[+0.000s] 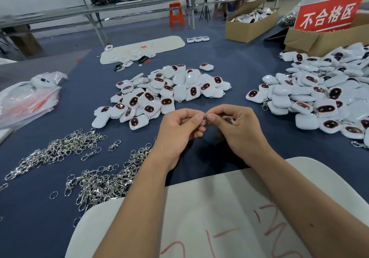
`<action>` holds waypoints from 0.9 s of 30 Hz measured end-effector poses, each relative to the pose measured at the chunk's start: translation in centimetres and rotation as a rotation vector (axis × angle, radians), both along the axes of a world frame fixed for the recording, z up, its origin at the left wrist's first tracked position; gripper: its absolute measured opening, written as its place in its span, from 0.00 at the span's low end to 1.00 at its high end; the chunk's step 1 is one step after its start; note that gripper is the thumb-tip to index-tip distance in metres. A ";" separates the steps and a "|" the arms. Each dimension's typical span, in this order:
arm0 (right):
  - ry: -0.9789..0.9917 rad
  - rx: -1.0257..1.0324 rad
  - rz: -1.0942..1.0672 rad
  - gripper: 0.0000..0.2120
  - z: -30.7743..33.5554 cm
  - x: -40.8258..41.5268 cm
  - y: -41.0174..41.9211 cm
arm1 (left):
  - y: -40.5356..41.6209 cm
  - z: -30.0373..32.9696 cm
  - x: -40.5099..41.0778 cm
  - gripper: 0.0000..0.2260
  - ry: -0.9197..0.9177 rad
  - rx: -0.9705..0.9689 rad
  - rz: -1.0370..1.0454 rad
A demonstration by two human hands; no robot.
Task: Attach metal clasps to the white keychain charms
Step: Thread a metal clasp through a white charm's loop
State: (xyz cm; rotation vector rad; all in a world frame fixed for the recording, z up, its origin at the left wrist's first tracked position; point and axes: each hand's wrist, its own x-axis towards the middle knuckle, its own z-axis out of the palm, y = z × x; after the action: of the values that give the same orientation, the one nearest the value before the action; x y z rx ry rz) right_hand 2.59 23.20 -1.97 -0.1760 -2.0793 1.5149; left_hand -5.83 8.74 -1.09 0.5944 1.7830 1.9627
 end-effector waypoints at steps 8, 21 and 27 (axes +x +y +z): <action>0.006 -0.065 0.004 0.08 0.0 0.0 0.1 | 0.1 0.1 0.4 0.05 0.188 -0.061 0.024; 0.010 -0.084 -0.011 0.11 0.0 0.1 0.1 | 0.2 0.3 0.8 0.05 0.269 -0.065 0.043; 0.052 0.095 -0.072 0.08 0.2 0.4 -0.2 | 0.6 0.0 1.0 0.06 0.454 -0.189 0.135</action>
State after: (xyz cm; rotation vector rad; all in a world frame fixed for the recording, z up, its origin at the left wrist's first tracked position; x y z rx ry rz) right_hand 2.94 23.02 -1.79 -0.1718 -2.0760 1.3619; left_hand -4.80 9.37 -1.05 0.9330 2.3031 1.8136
